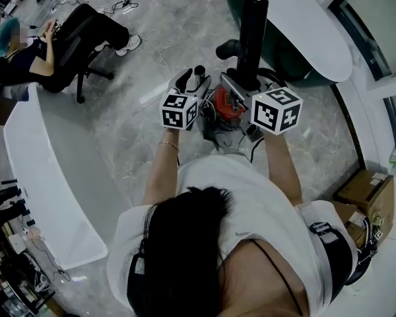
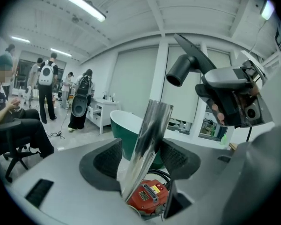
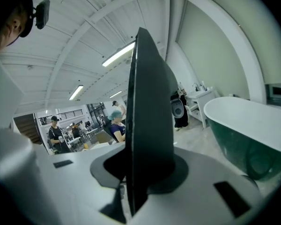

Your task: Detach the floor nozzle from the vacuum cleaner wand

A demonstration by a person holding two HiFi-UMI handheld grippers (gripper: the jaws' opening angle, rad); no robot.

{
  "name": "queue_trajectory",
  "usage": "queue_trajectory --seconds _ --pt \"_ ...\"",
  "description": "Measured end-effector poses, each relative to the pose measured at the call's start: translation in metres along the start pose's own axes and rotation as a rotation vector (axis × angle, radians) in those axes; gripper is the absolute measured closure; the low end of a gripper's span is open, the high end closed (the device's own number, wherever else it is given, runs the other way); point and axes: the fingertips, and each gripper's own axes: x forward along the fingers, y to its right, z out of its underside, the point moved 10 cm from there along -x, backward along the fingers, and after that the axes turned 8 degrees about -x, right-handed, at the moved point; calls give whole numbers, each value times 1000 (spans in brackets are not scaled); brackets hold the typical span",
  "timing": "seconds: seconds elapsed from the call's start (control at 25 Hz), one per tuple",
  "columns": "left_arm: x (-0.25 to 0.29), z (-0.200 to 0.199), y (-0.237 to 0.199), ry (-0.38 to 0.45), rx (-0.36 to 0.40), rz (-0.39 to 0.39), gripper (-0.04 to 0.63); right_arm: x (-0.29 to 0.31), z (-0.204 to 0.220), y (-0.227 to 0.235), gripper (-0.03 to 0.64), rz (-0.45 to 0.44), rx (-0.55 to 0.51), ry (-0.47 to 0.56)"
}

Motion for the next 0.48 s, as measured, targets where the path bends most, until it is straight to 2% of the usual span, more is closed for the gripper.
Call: queue_trajectory --seconds 0.28,0.48 --pt "-24 -14 3 53 -12 21 350 -1 5 3 517 34 6 5" --pt "-46 -29 14 103 7 25 350 -1 11 1 517 45 25 11"
